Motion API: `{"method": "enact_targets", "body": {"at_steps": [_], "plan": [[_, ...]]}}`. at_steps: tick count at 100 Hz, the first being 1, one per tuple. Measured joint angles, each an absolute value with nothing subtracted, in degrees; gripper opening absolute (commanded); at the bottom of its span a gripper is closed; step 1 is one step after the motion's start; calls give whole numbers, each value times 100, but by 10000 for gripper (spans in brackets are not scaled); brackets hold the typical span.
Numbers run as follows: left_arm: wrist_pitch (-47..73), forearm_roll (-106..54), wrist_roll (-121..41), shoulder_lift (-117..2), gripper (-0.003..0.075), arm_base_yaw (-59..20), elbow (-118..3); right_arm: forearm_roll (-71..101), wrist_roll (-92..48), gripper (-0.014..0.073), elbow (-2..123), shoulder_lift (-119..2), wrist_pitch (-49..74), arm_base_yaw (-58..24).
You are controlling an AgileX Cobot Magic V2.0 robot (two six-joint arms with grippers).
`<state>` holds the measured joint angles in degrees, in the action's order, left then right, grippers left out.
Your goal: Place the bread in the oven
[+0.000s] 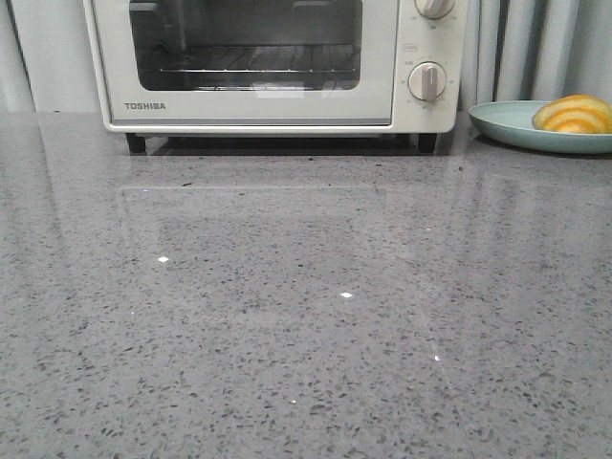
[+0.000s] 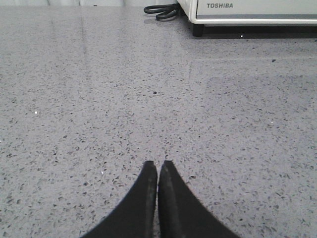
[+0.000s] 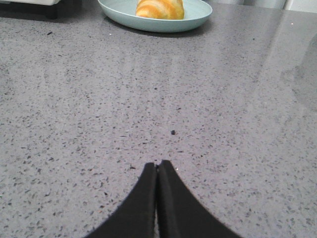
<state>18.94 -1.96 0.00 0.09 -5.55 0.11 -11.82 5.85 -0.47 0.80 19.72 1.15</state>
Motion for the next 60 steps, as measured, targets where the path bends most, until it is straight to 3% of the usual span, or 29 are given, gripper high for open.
{"method": "enact_targets", "body": {"at_steps": [37, 60], "plan": [[1200, -337, 0, 9, -21, -555, 11, -1182, 585, -48, -47, 80, 1972, 115], [475, -1419, 0, 9, -21, -555, 11, -1433, 585, -48, -47, 80, 1986, 115]]}}
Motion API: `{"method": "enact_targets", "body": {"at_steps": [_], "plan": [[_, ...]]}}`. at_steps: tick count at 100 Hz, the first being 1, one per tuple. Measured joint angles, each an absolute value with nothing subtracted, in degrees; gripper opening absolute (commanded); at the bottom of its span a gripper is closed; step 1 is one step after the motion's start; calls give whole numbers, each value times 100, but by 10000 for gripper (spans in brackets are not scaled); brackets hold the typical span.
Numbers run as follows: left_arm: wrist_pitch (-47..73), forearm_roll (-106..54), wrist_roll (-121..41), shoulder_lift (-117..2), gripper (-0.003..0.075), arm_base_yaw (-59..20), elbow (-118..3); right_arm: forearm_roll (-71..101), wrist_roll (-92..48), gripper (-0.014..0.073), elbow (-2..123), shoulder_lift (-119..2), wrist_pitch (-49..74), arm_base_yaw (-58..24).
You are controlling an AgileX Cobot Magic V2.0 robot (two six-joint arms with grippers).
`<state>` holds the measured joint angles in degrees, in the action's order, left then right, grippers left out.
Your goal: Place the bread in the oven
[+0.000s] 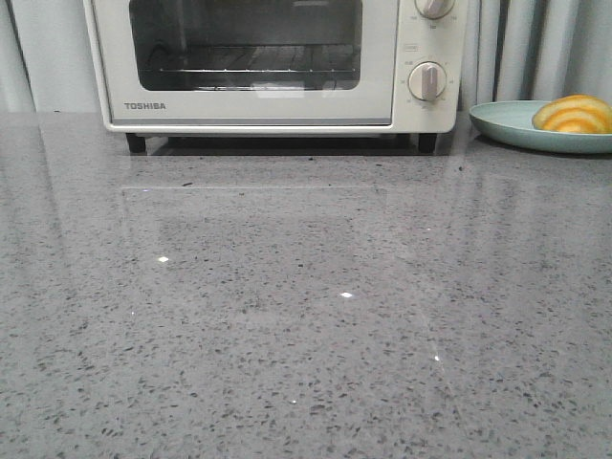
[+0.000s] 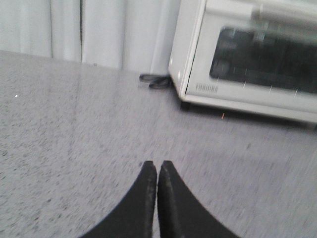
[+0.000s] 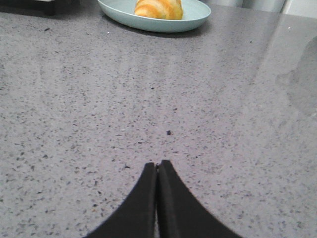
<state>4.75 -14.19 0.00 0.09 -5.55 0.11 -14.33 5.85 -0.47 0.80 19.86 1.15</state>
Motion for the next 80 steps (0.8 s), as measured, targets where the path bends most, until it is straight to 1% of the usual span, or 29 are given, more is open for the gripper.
{"method": "enact_targets", "body": {"at_steps": [10, 23, 28, 45, 55, 62, 80], "plan": [[0, -2270, 0, 9, -21, -555, 11, -1639, 585, -48, -47, 80, 1986, 115], [-312, -2983, 0, 9, -21, -555, 11, -2054, 585, -48, -56, 80, 1769, 115], [-358, -3157, 0, 9, -21, -555, 11, -2137, 585, -48, -56, 80, 1464, 115], [-547, -3653, 0, 9, -21, -555, 11, -2123, 585, -48, -56, 80, -174, 115], [-597, -3737, 0, 9, -21, -555, 11, -1649, 609, -48, -56, 80, -880, 115], [-645, -3766, 0, 9, -21, -555, 11, -1229, 621, -48, -56, 80, -1144, 115], [-715, -3936, 0, 9, -22, -555, 11, 671, 644, -48, -56, 80, -841, 115]]}}
